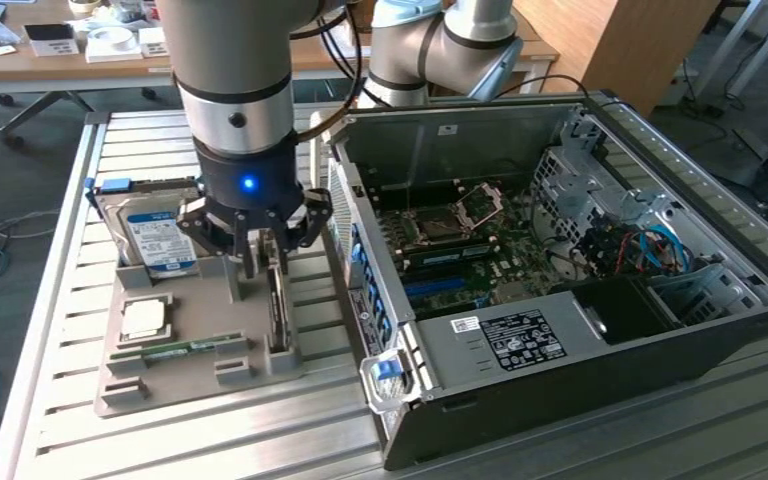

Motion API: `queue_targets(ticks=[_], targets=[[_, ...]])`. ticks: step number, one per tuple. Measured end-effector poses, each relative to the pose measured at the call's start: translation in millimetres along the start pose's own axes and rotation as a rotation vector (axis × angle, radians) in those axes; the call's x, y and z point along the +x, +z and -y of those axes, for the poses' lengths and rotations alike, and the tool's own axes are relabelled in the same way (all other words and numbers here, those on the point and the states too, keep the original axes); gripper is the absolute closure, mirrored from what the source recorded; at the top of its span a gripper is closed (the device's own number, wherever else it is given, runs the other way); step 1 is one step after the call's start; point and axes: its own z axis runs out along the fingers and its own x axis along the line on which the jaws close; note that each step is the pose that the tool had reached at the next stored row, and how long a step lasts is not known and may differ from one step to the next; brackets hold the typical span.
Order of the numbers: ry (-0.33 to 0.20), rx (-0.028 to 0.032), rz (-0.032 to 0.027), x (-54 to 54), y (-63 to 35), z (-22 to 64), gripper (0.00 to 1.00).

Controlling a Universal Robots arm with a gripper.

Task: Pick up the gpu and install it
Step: 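Pick up the gpu and move the gpu toward the slot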

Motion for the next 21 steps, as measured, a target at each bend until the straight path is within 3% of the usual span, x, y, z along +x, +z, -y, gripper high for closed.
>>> queue_targets(ticks=[21], targets=[[-0.009, 0.0021, -0.0002, -4.1, 25.7, 0.6, 0.58]])
